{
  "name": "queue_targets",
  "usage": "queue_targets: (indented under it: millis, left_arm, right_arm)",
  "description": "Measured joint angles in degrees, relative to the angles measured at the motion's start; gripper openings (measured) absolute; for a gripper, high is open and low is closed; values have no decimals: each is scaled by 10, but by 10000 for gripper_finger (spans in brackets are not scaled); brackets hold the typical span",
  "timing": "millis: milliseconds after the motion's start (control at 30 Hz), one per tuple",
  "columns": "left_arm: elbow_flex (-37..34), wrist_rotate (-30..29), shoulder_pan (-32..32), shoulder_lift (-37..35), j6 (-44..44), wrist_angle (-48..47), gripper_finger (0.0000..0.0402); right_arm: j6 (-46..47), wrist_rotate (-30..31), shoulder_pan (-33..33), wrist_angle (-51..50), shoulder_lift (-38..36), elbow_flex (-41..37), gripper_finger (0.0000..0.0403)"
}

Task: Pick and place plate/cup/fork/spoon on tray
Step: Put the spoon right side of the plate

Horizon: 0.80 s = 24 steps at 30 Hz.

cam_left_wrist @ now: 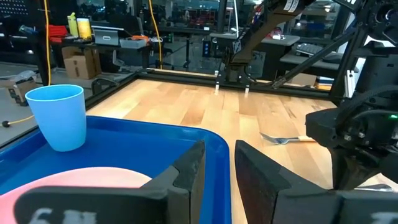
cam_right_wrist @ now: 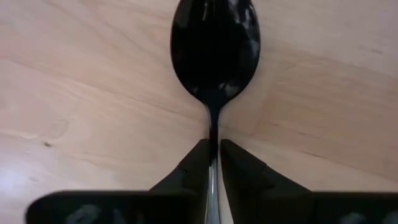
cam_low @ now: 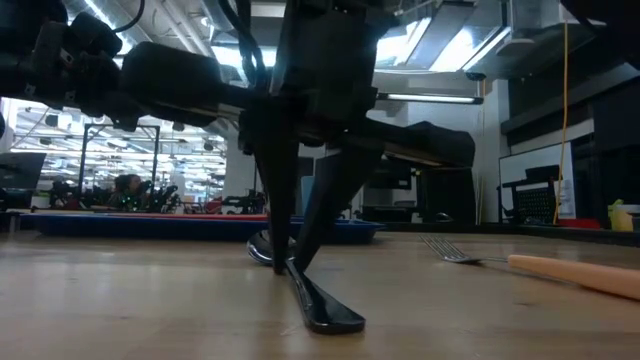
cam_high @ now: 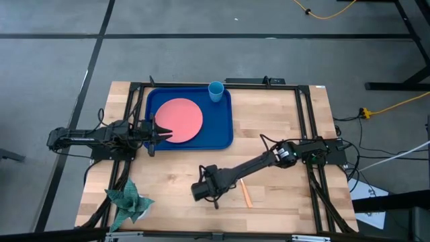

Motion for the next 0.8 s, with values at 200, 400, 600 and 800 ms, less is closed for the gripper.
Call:
queue_targets:
  millis: [200, 400, 600, 800]
  left_arm:
    - [0, 0, 0, 0, 0, 0, 80]
    - [0, 0, 0, 0, 0, 0, 80]
    - [0, 0, 0, 0, 0, -1, 80]
    - [0, 0, 0, 0, 0, -1, 80]
  right_arm:
    - [-57, -15, -14, -11, 2, 15, 10]
    - [-121, 36, -37, -45, 8, 88, 5]
    - [-135, 81, -64, -86, -29, 98, 4]
    - [-140, 101, -135, -143, -48, 101, 4]
